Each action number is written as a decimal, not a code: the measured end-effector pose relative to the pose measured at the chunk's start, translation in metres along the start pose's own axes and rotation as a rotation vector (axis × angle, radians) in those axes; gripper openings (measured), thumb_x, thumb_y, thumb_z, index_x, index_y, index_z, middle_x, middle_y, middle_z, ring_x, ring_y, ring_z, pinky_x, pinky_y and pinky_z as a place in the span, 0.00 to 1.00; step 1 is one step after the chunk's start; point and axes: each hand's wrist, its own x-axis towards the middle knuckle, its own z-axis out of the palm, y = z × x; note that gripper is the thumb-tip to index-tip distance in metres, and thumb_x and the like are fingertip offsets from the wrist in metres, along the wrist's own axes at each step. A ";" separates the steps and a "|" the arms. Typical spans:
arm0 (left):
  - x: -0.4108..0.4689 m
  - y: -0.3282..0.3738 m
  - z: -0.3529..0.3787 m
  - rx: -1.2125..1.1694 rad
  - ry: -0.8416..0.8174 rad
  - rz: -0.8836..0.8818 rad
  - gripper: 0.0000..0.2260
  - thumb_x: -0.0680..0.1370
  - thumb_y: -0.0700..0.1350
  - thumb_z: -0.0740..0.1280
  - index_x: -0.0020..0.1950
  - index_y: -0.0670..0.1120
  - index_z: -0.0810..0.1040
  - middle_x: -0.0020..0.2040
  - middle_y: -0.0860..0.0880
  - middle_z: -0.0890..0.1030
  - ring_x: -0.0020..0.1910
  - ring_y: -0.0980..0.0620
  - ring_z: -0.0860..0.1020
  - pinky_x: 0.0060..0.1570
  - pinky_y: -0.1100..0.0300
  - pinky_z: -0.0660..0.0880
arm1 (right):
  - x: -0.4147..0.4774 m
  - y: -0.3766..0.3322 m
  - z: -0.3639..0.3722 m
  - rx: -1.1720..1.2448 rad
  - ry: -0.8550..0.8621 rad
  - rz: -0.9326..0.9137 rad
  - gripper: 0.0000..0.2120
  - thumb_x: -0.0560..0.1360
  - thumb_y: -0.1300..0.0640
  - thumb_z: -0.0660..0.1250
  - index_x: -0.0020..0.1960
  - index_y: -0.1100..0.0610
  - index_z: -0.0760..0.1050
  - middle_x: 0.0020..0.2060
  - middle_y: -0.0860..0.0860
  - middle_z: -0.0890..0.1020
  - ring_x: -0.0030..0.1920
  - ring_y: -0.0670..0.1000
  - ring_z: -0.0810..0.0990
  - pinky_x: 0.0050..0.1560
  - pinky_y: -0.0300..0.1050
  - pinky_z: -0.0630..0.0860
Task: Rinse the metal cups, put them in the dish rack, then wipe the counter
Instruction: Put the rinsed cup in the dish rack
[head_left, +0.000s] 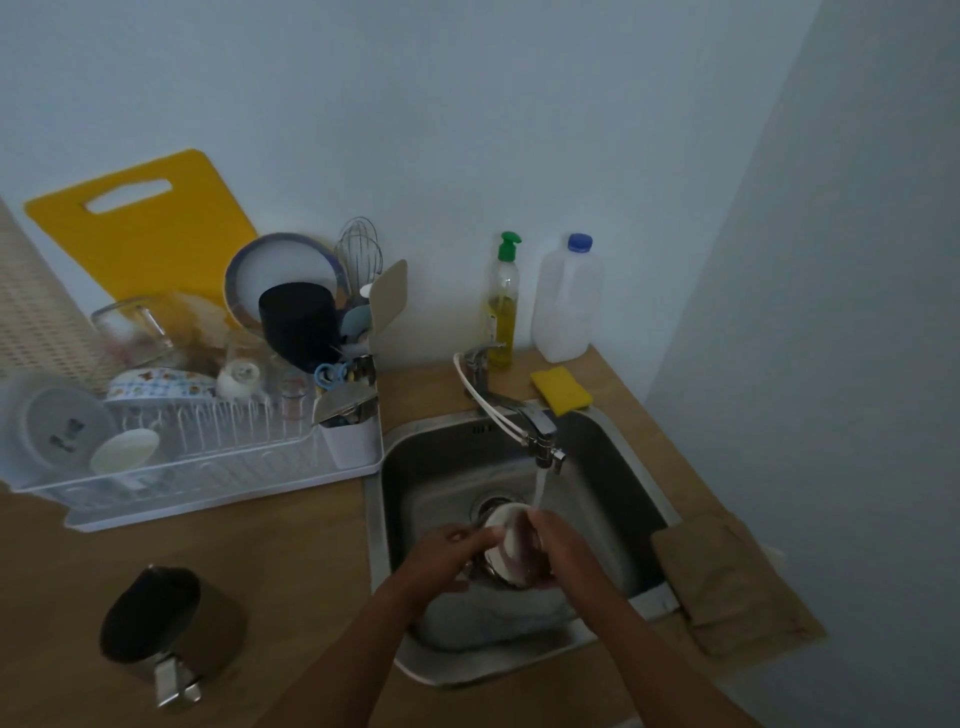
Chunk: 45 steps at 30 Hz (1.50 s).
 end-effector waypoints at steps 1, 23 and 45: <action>0.000 0.002 -0.004 0.005 0.014 0.005 0.24 0.70 0.63 0.70 0.57 0.48 0.81 0.53 0.46 0.82 0.51 0.50 0.80 0.54 0.51 0.79 | -0.001 0.001 0.000 -0.017 -0.016 -0.089 0.13 0.79 0.42 0.60 0.57 0.48 0.74 0.47 0.48 0.79 0.44 0.46 0.79 0.43 0.43 0.78; -0.100 0.122 -0.166 0.180 0.225 0.318 0.14 0.78 0.54 0.67 0.60 0.49 0.78 0.55 0.47 0.82 0.51 0.52 0.83 0.48 0.58 0.81 | 0.036 -0.220 0.081 -0.343 -0.413 -0.696 0.41 0.62 0.34 0.73 0.69 0.51 0.67 0.59 0.50 0.78 0.53 0.48 0.79 0.51 0.44 0.79; -0.021 0.014 -0.363 0.561 0.683 0.524 0.36 0.73 0.50 0.74 0.76 0.48 0.62 0.69 0.50 0.74 0.66 0.53 0.74 0.63 0.58 0.73 | 0.131 -0.251 0.311 -0.873 -0.556 -0.790 0.49 0.66 0.55 0.78 0.77 0.55 0.51 0.71 0.53 0.62 0.69 0.52 0.65 0.60 0.38 0.65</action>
